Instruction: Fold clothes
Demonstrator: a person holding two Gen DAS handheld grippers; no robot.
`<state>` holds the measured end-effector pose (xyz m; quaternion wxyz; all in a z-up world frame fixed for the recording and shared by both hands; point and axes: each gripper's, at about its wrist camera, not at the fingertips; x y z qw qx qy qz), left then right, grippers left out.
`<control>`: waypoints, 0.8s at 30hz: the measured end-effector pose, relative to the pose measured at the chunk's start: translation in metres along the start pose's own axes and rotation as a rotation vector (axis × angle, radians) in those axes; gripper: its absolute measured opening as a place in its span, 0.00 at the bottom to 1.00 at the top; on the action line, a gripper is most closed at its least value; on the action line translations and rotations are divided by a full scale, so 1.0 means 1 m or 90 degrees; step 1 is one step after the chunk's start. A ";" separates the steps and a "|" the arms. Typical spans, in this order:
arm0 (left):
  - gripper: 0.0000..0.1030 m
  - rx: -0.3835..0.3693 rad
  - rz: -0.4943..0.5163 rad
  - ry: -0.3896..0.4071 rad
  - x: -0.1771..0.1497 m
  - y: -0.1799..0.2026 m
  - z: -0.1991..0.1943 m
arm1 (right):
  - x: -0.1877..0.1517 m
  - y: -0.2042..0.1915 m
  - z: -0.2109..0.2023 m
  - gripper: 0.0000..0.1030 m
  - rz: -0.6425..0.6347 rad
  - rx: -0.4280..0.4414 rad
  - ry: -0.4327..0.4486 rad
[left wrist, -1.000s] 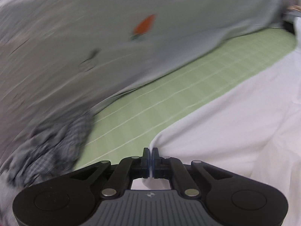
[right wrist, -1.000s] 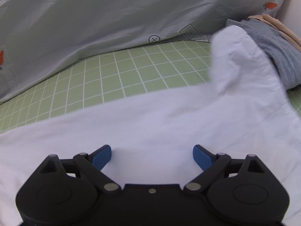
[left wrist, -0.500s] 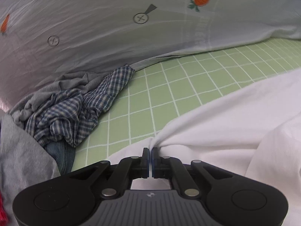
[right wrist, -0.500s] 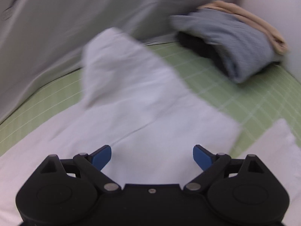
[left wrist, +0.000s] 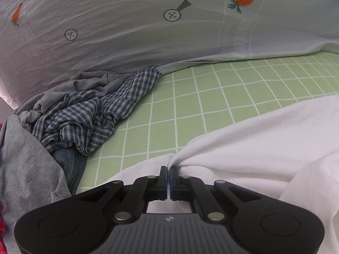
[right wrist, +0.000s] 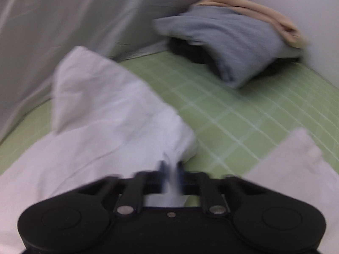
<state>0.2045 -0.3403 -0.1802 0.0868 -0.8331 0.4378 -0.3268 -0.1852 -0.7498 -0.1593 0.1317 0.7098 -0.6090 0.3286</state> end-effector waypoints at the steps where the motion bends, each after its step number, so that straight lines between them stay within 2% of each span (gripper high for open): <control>1: 0.02 0.000 0.006 -0.002 0.001 0.000 0.000 | 0.004 0.001 -0.007 0.05 -0.017 0.009 0.013; 4: 0.02 0.001 0.021 -0.003 0.003 0.003 0.001 | 0.018 0.023 -0.022 0.04 -0.008 -0.008 0.048; 7: 0.02 0.003 0.032 -0.001 0.004 0.006 0.001 | 0.020 0.047 -0.020 0.05 -0.027 -0.094 0.060; 10: 0.02 0.008 0.035 -0.004 0.005 0.008 0.001 | 0.013 0.068 -0.009 0.05 0.017 -0.104 0.011; 12: 0.02 0.007 0.039 -0.006 0.006 0.008 0.001 | 0.010 0.059 -0.008 0.10 -0.028 -0.128 0.012; 13: 0.02 0.004 0.036 -0.007 0.006 0.007 0.001 | 0.009 0.052 -0.008 0.15 -0.054 -0.141 0.014; 15: 0.02 -0.004 0.029 -0.009 0.007 0.004 0.002 | 0.013 0.038 -0.012 0.61 -0.091 -0.148 0.046; 17: 0.02 -0.013 0.025 -0.011 0.007 0.001 0.002 | 0.021 0.022 -0.015 0.70 -0.120 -0.117 0.089; 19: 0.02 -0.020 0.022 -0.012 0.007 -0.001 0.003 | 0.033 0.004 -0.007 0.70 -0.140 -0.069 0.087; 24: 0.02 -0.032 0.018 -0.015 0.008 -0.005 0.004 | 0.069 -0.033 0.046 0.72 -0.146 0.105 0.010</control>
Point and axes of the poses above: each gripper's, at about its wrist camera, not at the fingertips, and z roughly the way its jaws point, y to its right, x to its top, and after that the axes turned 13 degrees about z, right-handed
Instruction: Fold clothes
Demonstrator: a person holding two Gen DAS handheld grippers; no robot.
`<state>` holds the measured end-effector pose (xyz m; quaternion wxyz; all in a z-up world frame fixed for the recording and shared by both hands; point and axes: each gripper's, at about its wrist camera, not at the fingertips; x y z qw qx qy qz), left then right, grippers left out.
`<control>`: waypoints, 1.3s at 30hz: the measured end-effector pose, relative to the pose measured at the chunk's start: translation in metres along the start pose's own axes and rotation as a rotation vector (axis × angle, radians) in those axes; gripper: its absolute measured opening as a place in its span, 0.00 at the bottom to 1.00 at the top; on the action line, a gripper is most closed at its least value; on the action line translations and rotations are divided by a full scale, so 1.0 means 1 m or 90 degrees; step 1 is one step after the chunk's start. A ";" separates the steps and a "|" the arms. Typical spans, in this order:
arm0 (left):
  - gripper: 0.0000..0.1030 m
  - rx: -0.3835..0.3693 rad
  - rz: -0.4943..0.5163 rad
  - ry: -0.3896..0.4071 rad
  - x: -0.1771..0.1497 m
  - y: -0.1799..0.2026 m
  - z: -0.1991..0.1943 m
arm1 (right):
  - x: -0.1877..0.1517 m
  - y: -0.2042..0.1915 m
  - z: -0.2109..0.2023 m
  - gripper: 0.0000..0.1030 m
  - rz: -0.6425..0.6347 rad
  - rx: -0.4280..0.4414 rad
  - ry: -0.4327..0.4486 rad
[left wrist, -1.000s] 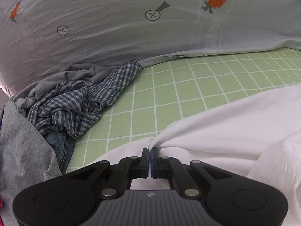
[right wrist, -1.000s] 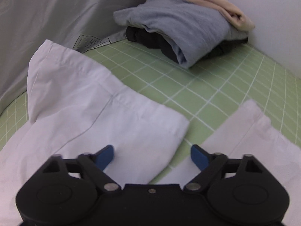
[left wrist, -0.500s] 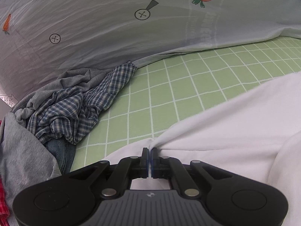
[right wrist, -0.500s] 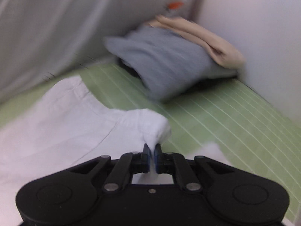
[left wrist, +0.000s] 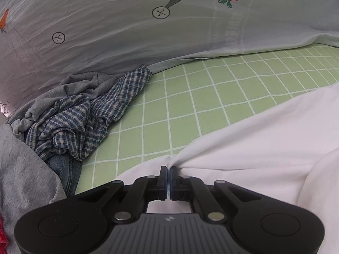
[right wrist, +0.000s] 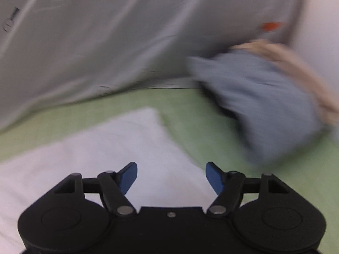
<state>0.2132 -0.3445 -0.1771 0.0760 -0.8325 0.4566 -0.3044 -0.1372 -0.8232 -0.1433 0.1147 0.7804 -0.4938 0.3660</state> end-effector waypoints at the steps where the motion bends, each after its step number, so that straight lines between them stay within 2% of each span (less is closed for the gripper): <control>1: 0.02 0.000 0.000 -0.001 0.000 0.000 0.000 | 0.009 -0.004 0.014 0.72 0.001 0.016 -0.005; 3: 0.02 0.000 0.001 -0.003 0.001 0.000 0.000 | 0.028 -0.008 0.040 0.75 0.005 0.028 -0.014; 6: 0.02 -0.001 0.002 -0.005 0.002 0.000 0.000 | 0.044 -0.013 0.070 0.73 0.005 0.037 -0.045; 7: 0.02 -0.001 0.002 -0.006 0.003 0.000 0.000 | 0.046 -0.014 0.078 0.70 -0.008 0.039 -0.056; 9: 0.02 -0.001 0.003 -0.008 0.003 0.000 0.000 | 0.045 -0.016 0.085 0.51 -0.040 0.043 -0.073; 10: 0.02 -0.001 0.003 -0.009 0.004 0.000 0.000 | 0.043 -0.015 0.084 0.49 -0.052 0.045 -0.074; 12: 0.01 -0.002 0.003 -0.011 0.004 0.000 0.000 | 0.037 -0.016 0.081 0.31 -0.088 0.051 -0.059; 15: 0.01 0.013 0.014 -0.010 0.009 0.005 0.000 | 0.036 -0.022 0.079 0.20 -0.144 0.056 -0.046; 17: 0.01 0.012 0.004 -0.004 0.016 0.004 0.000 | 0.041 -0.028 0.081 0.18 -0.176 0.041 -0.025; 22: 0.04 0.002 0.002 0.031 0.047 0.008 0.007 | 0.072 -0.049 0.101 0.16 -0.169 -0.021 0.056; 24: 0.10 -0.002 -0.006 0.015 0.060 0.014 0.018 | 0.082 -0.062 0.117 0.19 -0.179 -0.061 0.067; 25: 0.17 -0.003 -0.012 0.011 0.064 0.014 0.021 | 0.084 -0.068 0.126 0.22 -0.182 -0.082 0.059; 26: 0.21 -0.009 -0.021 0.009 0.066 0.014 0.021 | 0.085 -0.074 0.134 0.29 -0.184 -0.106 0.042; 27: 0.30 -0.016 -0.033 0.008 0.068 0.013 0.021 | 0.086 -0.079 0.139 0.40 -0.184 -0.130 0.030; 28: 0.40 -0.024 -0.050 0.011 0.067 0.011 0.017 | 0.084 -0.082 0.134 0.46 -0.178 -0.137 0.035; 29: 0.45 -0.030 -0.070 0.019 0.064 0.007 0.010 | 0.083 -0.084 0.128 0.57 -0.170 -0.139 0.043; 30: 0.57 -0.036 -0.090 0.025 0.060 0.003 0.003 | 0.078 -0.086 0.116 0.71 -0.157 -0.125 0.052; 31: 0.64 -0.045 -0.111 0.029 0.055 -0.001 -0.005 | 0.073 -0.088 0.102 0.78 -0.144 -0.107 0.060; 32: 0.65 -0.054 -0.129 0.031 0.050 -0.003 -0.013 | 0.064 -0.092 0.087 0.84 -0.138 -0.084 0.057; 34: 0.65 -0.075 -0.145 0.029 0.039 -0.001 -0.027 | 0.039 -0.102 0.059 0.84 -0.138 -0.035 0.038; 39: 0.67 -0.120 -0.100 0.024 0.026 0.041 -0.050 | -0.039 -0.143 0.003 0.84 -0.175 0.065 -0.032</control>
Point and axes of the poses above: each gripper's, at about its wrist camera, not at the fingertips, and z roughly the way its jaws point, y to its right, x to its top, and after that the axes turned 13 degrees about z, right-handed
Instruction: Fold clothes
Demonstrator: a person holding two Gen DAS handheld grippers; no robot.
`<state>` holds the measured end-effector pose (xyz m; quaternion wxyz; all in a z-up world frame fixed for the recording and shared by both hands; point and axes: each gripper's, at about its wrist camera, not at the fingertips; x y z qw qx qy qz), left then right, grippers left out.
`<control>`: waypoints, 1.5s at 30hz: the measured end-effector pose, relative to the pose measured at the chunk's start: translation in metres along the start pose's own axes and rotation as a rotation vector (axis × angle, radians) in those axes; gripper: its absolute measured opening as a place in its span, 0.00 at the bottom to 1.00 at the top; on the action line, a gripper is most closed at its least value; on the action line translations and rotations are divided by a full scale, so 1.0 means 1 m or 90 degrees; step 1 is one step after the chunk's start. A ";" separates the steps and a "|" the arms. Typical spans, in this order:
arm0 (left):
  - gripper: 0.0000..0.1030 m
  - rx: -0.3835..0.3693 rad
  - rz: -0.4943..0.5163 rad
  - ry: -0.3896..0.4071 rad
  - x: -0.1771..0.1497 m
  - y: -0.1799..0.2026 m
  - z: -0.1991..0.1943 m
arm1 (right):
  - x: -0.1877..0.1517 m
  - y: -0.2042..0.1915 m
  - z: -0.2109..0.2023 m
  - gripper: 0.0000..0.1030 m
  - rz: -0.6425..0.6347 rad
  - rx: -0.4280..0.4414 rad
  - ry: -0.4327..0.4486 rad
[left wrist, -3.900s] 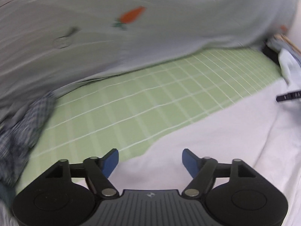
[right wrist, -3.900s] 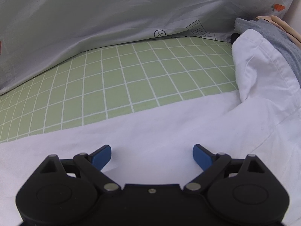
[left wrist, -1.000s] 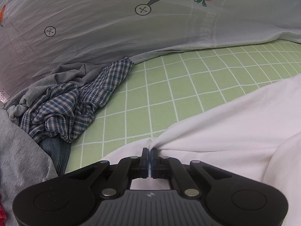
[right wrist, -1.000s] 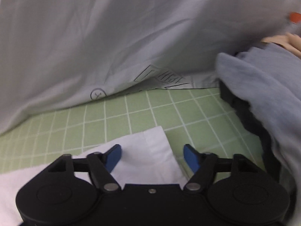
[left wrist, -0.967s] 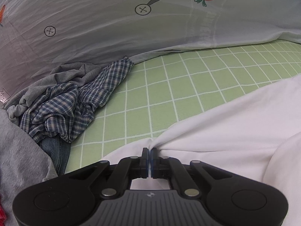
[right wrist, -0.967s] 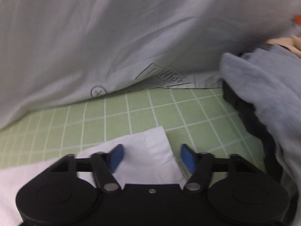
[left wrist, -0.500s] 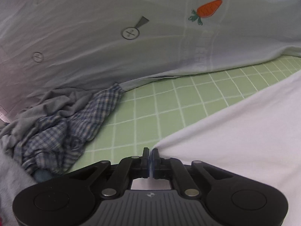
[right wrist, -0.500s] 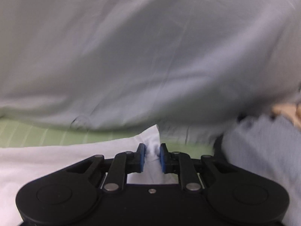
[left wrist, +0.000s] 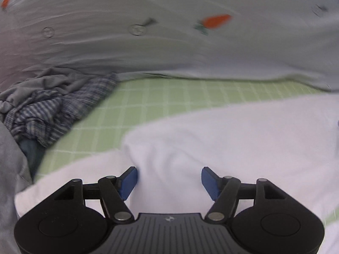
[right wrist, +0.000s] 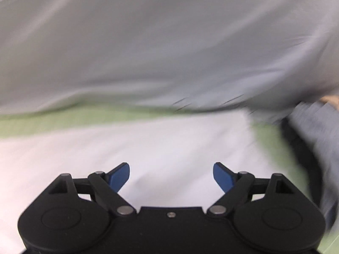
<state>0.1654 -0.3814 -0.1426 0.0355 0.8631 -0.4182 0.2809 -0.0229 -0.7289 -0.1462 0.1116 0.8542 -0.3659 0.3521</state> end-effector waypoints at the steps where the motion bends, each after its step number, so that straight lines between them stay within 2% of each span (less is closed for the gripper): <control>1: 0.67 -0.009 0.011 -0.011 -0.002 0.009 0.000 | -0.012 -0.013 -0.008 0.84 -0.009 0.019 -0.010; 3: 0.67 -0.022 0.037 -0.027 -0.008 0.025 -0.002 | -0.034 -0.035 -0.023 0.84 -0.029 0.043 -0.030; 5: 0.67 -0.016 0.069 -0.032 -0.016 0.039 -0.008 | -0.055 -0.051 -0.036 0.84 -0.040 0.059 -0.050; 8: 0.67 0.000 0.107 -0.032 -0.032 0.051 -0.023 | -0.081 -0.058 -0.055 0.84 -0.047 0.049 -0.070; 10: 0.67 -0.003 0.099 -0.035 -0.045 0.048 -0.033 | -0.095 -0.055 -0.068 0.84 -0.047 0.045 -0.083; 15: 0.68 -0.015 0.035 -0.034 -0.090 0.042 -0.056 | -0.123 -0.035 -0.085 0.84 -0.042 0.036 -0.093; 20: 0.72 0.008 -0.064 -0.013 -0.137 0.031 -0.093 | -0.136 -0.026 -0.116 0.85 -0.006 0.007 -0.081; 22: 0.73 0.019 -0.107 -0.005 -0.156 0.026 -0.108 | -0.146 -0.020 -0.131 0.89 0.020 0.004 -0.069; 25: 0.73 0.066 -0.183 -0.006 -0.189 0.009 -0.129 | -0.167 -0.014 -0.151 0.91 0.043 0.005 -0.065; 29: 0.73 0.120 -0.302 -0.027 -0.235 -0.028 -0.149 | -0.200 -0.008 -0.163 0.91 0.050 -0.007 -0.098; 32: 0.73 0.169 -0.342 -0.059 -0.263 -0.047 -0.156 | -0.219 -0.006 -0.170 0.92 0.060 -0.017 -0.120; 35: 0.73 0.172 -0.369 -0.060 -0.282 -0.060 -0.161 | -0.229 -0.006 -0.177 0.98 0.072 -0.020 -0.125; 38: 0.74 0.159 -0.369 -0.061 -0.285 -0.062 -0.157 | -0.237 -0.008 -0.181 1.00 0.083 -0.020 -0.125; 40: 0.79 0.163 -0.337 -0.075 -0.281 -0.053 -0.149 | -0.241 -0.011 -0.184 1.00 0.082 -0.021 -0.119; 43: 0.80 0.182 -0.286 -0.097 -0.278 -0.041 -0.140 | -0.246 -0.012 -0.188 1.00 0.078 -0.018 -0.112; 45: 0.81 0.190 -0.276 -0.096 -0.281 -0.037 -0.141 | -0.249 -0.011 -0.190 1.00 0.073 -0.014 -0.108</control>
Point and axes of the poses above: each gripper's, at about its wrist camera, not at the fingertips, and z roughly the way its jaws point, y to its right, x to its top, and after that the axes turned 13 degrees about z, right-handed
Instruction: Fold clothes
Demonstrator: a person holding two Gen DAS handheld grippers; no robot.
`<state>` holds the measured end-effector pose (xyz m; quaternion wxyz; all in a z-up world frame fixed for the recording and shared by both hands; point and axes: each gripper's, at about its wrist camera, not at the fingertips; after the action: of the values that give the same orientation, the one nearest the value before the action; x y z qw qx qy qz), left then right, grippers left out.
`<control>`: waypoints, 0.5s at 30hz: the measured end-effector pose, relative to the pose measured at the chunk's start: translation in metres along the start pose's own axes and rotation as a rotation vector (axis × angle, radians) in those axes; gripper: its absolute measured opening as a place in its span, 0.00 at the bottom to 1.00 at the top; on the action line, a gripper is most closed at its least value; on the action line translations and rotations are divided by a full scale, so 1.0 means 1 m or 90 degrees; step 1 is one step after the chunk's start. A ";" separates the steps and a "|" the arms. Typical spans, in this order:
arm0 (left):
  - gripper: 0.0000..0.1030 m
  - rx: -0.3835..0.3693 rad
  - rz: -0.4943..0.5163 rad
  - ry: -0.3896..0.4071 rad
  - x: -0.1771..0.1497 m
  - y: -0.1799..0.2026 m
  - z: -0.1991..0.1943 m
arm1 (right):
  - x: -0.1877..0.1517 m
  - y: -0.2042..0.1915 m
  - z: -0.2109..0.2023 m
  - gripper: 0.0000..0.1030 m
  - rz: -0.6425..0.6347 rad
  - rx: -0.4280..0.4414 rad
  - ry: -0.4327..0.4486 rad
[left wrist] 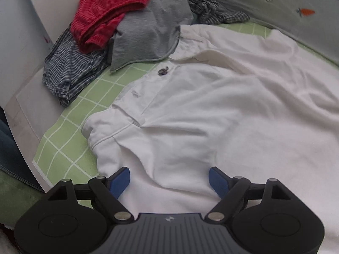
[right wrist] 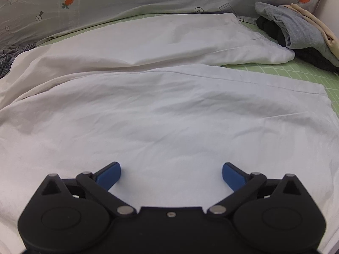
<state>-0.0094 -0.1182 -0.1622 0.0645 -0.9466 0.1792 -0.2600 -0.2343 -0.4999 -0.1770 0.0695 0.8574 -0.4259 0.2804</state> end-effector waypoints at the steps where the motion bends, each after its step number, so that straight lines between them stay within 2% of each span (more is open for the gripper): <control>1: 0.81 0.001 0.000 0.001 -0.002 0.000 -0.001 | -0.002 0.001 -0.001 1.00 -0.004 0.002 0.001; 4: 0.83 -0.009 -0.016 -0.002 -0.005 -0.006 -0.001 | -0.005 0.005 -0.003 1.00 -0.013 0.008 -0.004; 15: 0.90 0.016 -0.027 -0.019 -0.016 -0.002 -0.008 | -0.021 0.017 -0.016 1.00 -0.045 0.026 -0.013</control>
<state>-0.0252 -0.1104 -0.1623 0.0734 -0.9531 0.1551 -0.2491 -0.2645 -0.4906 -0.1774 0.0574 0.8759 -0.3906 0.2774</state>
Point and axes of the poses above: each gripper's, at about its wrist camera, not at the fingertips, and z roughly the way its jaws point, y to its right, x to its top, and after that the axes turned 13 degrees about z, right-handed
